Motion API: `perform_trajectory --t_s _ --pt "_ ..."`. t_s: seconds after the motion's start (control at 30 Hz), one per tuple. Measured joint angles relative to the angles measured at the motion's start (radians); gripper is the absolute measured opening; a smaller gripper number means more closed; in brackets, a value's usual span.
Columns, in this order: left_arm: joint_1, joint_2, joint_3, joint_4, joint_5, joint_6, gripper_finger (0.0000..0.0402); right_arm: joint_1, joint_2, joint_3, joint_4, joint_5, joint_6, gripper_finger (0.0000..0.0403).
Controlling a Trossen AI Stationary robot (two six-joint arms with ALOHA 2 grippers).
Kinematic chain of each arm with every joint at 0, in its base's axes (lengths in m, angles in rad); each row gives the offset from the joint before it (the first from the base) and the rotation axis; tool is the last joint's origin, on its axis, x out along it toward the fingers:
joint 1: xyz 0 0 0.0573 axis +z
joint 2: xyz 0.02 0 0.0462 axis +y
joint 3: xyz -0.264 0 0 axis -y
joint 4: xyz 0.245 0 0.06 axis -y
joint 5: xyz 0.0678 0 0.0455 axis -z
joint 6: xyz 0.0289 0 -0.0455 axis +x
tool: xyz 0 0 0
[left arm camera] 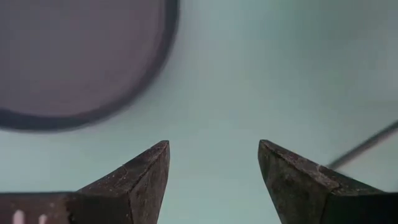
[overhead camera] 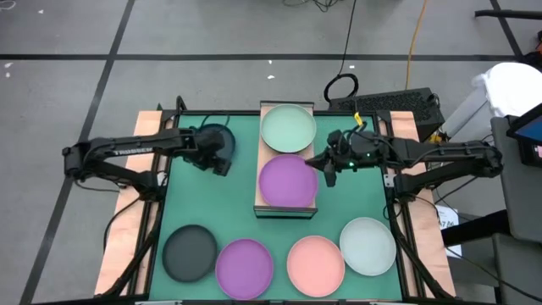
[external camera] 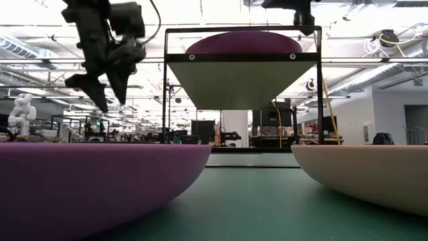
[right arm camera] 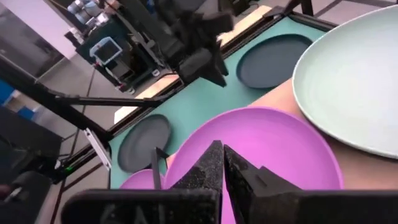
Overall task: Place and stack plates onto a shelf
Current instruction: Stack the top black plate on top of the purple plate
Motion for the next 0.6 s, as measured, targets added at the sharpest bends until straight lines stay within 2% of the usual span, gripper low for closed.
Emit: perform_trajectory --t_s 0.2,0.43,0.6 --pt "0.024 0.108 -0.001 -0.031 0.005 0.127 0.025 0.022 -0.001 0.0 0.002 0.021 0.0 0.0" --pt "0.015 0.198 -0.001 0.002 -0.128 0.335 0.025 0.021 -0.002 0.0 0.002 0.021 -0.028 0.0" --pt "0.011 0.221 -0.001 0.012 -0.177 0.438 0.025 0.02 -0.011 0.0 0.0 0.019 -0.027 0.0"
